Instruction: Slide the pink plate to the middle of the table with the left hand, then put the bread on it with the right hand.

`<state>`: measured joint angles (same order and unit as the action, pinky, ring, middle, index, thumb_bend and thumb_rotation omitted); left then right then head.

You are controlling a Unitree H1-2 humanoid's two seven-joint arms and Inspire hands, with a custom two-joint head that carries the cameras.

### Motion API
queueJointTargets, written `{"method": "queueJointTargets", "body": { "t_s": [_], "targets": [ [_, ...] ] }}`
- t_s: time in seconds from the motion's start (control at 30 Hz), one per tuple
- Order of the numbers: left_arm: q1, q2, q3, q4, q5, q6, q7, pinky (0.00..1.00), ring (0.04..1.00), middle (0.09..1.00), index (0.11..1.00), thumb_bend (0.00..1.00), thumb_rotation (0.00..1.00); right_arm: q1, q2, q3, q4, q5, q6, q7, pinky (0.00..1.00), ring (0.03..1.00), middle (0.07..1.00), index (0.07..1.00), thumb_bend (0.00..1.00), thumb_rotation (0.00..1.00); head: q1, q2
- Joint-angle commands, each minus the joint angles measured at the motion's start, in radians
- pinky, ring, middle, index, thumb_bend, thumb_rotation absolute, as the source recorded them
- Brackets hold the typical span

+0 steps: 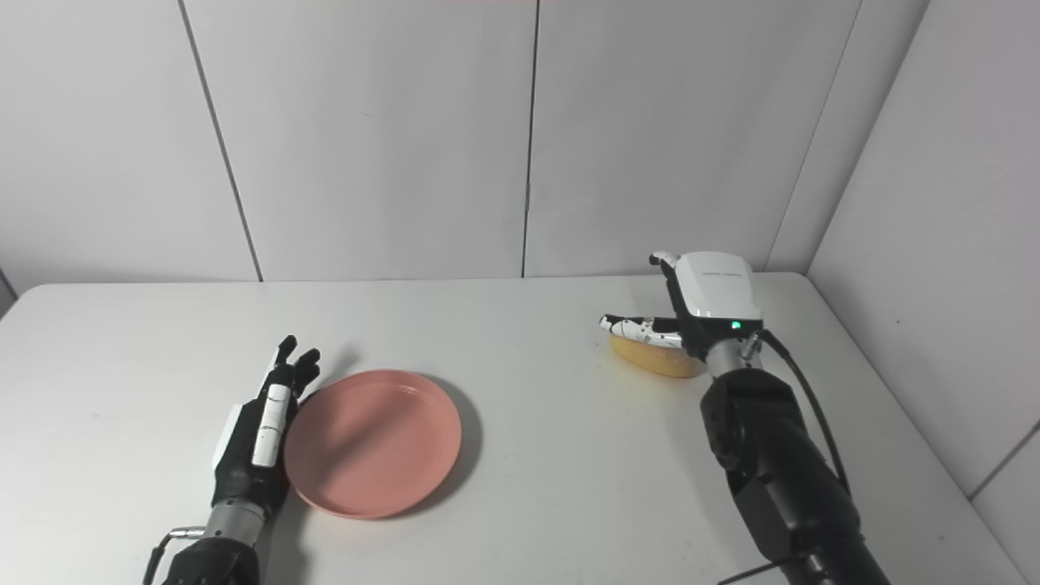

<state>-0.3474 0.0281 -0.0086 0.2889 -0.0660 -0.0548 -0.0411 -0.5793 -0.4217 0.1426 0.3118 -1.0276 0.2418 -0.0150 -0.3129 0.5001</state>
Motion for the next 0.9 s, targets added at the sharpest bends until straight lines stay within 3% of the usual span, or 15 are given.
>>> {"method": "queueJointTargets", "body": {
  "t_s": [0.0, 0.23, 0.87],
  "targets": [
    [0.029, -0.011, -0.007, 0.039, -0.001, 0.013, -0.012, 0.87, 0.964, 0.935, 1.000, 0.75, 0.93, -0.058, -0.022, 0.001, 0.002, 0.006, 0.035, -0.018, 0.67, 0.730, 0.775, 0.786, 0.89, 0.90, 0.002, 0.002],
    [0.030, -0.015, -0.008, 0.035, -0.001, 0.020, -0.010, 0.88, 0.959, 0.934, 1.000, 0.75, 0.93, -0.078, -0.015, 0.029, 0.078, 0.051, 0.060, -0.013, 0.63, 0.718, 0.788, 0.805, 0.89, 0.91, 0.006, 0.004],
    [0.036, -0.013, -0.015, 0.026, 0.002, 0.033, -0.016, 0.86, 0.964, 0.933, 1.000, 0.75, 0.90, -0.034, -0.010, 0.101, 0.120, 0.098, 0.080, -0.020, 0.58, 0.684, 0.787, 0.830, 0.86, 0.89, 0.017, 0.010]
  ]
}}
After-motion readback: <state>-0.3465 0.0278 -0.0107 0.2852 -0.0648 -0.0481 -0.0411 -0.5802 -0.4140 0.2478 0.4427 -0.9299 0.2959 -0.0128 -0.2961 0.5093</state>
